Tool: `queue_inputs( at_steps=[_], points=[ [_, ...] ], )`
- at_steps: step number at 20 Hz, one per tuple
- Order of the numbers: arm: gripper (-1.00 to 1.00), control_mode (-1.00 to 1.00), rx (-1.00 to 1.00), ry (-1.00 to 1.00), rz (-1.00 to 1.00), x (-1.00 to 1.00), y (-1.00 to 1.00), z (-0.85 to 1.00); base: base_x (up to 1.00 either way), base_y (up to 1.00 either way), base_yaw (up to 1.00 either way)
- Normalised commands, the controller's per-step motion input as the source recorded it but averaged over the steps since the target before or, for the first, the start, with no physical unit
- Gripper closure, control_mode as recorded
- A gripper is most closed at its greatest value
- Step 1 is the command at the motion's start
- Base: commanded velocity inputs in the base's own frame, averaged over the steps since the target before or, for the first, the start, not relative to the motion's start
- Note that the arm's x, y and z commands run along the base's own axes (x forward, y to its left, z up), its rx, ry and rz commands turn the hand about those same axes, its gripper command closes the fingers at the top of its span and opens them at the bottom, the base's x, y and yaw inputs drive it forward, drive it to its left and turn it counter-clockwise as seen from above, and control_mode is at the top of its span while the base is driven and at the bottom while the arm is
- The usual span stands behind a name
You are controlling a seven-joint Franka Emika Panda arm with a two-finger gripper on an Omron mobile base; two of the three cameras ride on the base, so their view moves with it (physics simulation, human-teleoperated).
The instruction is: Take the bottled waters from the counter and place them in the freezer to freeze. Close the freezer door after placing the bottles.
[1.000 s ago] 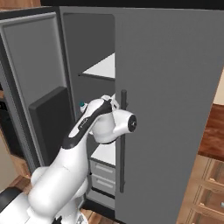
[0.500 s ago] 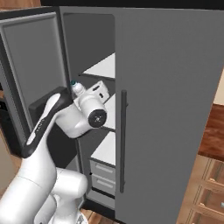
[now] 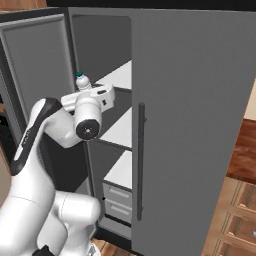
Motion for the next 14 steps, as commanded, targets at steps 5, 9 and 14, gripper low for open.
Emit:
queue_inputs(
  at_steps=[5,9,14],
  points=[
    [1.0,-1.0,0.07,-0.02,0.0,0.16,0.0,0.42,0.0,0.0,0.0],
    [1.0,-1.0,0.14,0.11,-0.03,0.31,0.0,0.84,0.0,0.0,0.0],
    [1.0,-1.0,0.01,0.17,-0.02,0.25,0.08,0.2,0.0,0.0,0.0]
  ],
)
